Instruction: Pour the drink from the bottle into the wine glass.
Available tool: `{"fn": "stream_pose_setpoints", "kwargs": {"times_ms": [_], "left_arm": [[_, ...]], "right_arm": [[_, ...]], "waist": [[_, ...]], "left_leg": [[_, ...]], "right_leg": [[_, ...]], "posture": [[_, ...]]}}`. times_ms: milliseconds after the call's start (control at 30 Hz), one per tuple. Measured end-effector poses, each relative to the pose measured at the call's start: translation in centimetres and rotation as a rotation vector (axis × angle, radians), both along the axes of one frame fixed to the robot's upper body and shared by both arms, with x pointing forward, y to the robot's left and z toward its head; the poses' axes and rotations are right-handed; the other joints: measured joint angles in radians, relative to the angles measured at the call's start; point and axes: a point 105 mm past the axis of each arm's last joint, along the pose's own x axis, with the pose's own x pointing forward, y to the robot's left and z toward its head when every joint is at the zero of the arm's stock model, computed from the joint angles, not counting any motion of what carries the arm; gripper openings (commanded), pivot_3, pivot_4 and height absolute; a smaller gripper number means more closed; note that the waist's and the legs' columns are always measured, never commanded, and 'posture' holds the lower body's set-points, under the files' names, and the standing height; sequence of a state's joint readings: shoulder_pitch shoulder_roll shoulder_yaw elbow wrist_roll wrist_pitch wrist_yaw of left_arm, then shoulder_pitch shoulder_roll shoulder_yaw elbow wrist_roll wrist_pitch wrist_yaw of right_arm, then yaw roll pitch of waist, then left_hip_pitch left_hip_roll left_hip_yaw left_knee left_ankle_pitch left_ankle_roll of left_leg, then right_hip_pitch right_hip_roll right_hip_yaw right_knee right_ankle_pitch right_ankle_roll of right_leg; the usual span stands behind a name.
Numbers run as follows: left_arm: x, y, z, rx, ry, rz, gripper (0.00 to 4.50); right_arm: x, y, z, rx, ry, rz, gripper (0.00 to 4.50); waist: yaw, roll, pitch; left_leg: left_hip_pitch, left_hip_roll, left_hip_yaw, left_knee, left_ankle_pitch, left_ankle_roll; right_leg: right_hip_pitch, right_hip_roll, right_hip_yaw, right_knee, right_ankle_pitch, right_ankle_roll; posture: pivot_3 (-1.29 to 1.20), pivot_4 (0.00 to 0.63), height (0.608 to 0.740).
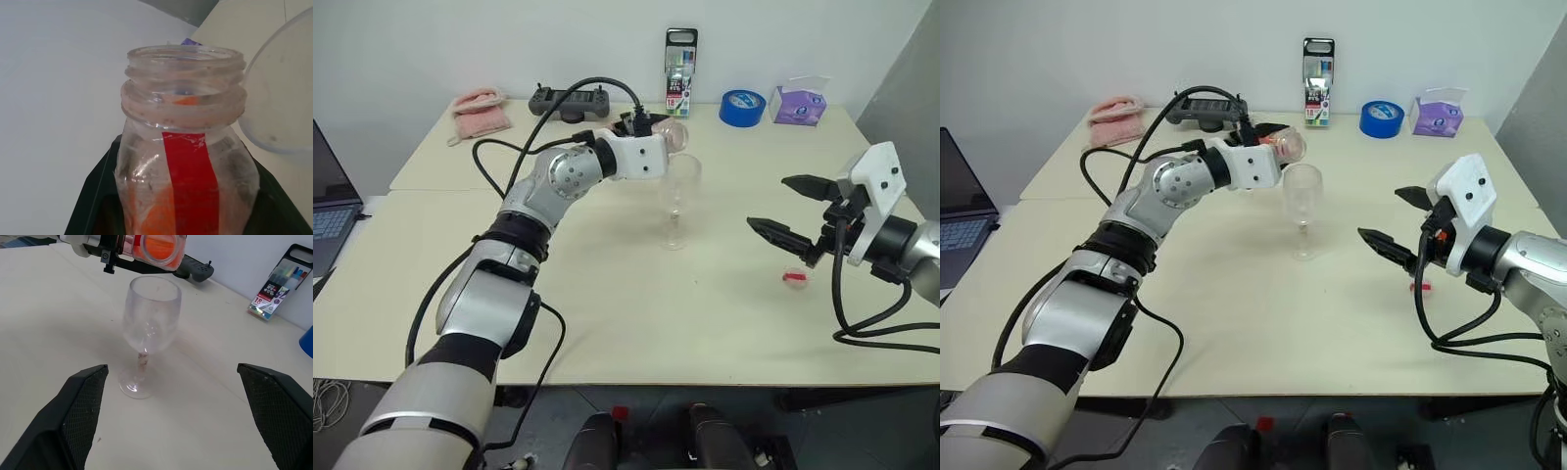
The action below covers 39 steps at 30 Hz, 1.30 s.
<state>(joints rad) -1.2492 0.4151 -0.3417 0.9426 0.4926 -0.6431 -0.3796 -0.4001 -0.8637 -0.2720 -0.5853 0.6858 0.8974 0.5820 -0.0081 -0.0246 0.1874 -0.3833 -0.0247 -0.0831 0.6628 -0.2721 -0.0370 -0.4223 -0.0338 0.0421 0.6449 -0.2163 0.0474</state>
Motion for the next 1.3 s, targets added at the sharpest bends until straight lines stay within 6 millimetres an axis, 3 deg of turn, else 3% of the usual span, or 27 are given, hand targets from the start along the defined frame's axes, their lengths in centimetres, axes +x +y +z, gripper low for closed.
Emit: {"fn": "stream_pose_setpoints", "kwargs": {"times_ms": [200,400,1300], "left_arm": [[0.0,0.4,0.3,0.079,-0.125,0.017,1.82],[0.1,0.4,-0.4,0.128,-0.147,0.012,1.82],[0.3,0.3,0.8,0.259,-0.242,-0.002,1.82]], "right_arm": [[0.1,0.0,0.0,0.005,-0.009,-0.008,4.50],[0.2,0.0,-0.1,0.005,-0.008,-0.013,4.50],[0.3,-0.1,-0.5,-0.005,-0.006,-0.029,4.50]], "waist": [[0.000,0.000,0.000],[0.001,0.000,0.000],[0.000,0.000,0.000]], "left_leg": [[0.000,0.000,0.000,0.000,0.000,0.000],[0.000,0.000,0.000,0.000,0.000,0.000],[0.000,0.000,0.000,0.000,0.000,0.000]], "right_leg": [[0.000,0.000,0.000,0.000,0.000,0.000],[0.000,0.000,0.000,0.000,0.000,0.000],[0.000,0.000,0.000,0.001,0.000,0.000]], "posture": [[0.00,0.150,0.740],[0.00,0.150,0.740],[0.00,0.150,0.740]]}}
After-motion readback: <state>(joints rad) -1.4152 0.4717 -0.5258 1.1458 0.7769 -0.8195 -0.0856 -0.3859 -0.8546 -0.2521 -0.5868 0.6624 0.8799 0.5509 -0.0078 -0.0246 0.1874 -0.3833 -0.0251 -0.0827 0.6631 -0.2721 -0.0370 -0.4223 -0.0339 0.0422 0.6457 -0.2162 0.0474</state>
